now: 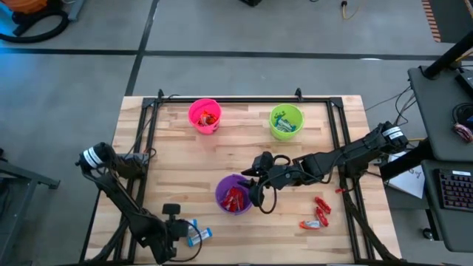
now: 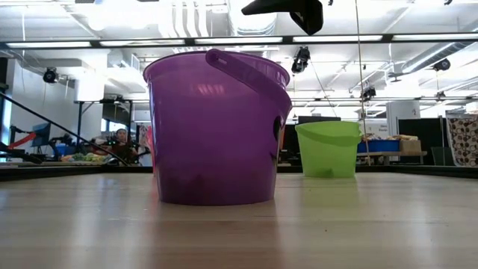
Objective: Sort candy
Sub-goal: Put the white-blue chocolate into the green bucket
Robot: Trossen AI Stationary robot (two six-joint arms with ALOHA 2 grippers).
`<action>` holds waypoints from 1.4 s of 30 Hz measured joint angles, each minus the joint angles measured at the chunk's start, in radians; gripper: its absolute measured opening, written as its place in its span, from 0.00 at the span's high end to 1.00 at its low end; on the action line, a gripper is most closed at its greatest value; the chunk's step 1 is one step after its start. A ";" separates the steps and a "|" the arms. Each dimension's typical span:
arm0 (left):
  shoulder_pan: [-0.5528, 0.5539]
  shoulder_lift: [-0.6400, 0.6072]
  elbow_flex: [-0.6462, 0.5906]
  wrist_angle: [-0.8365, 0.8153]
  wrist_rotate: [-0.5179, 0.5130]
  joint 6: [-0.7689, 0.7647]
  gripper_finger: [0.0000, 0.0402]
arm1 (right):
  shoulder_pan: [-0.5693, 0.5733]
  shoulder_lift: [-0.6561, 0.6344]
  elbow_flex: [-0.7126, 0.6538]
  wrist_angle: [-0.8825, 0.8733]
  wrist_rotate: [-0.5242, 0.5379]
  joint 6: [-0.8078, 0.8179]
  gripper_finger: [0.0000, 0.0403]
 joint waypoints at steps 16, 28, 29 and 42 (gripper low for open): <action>0.000 -0.286 0.000 -0.145 -0.167 0.046 0.98 | 0.000 0.000 0.000 0.023 0.000 -0.015 0.57; 0.179 -0.555 0.001 -0.281 -0.545 0.202 0.98 | -0.005 0.008 0.000 0.291 0.000 -0.231 0.57; 0.207 -0.565 0.001 -0.261 -0.556 0.235 0.98 | -0.008 0.013 0.000 0.302 0.000 -0.239 0.57; 0.461 -0.581 0.002 0.133 -0.569 0.702 0.98 | -0.090 0.063 0.001 0.409 0.000 -0.271 0.57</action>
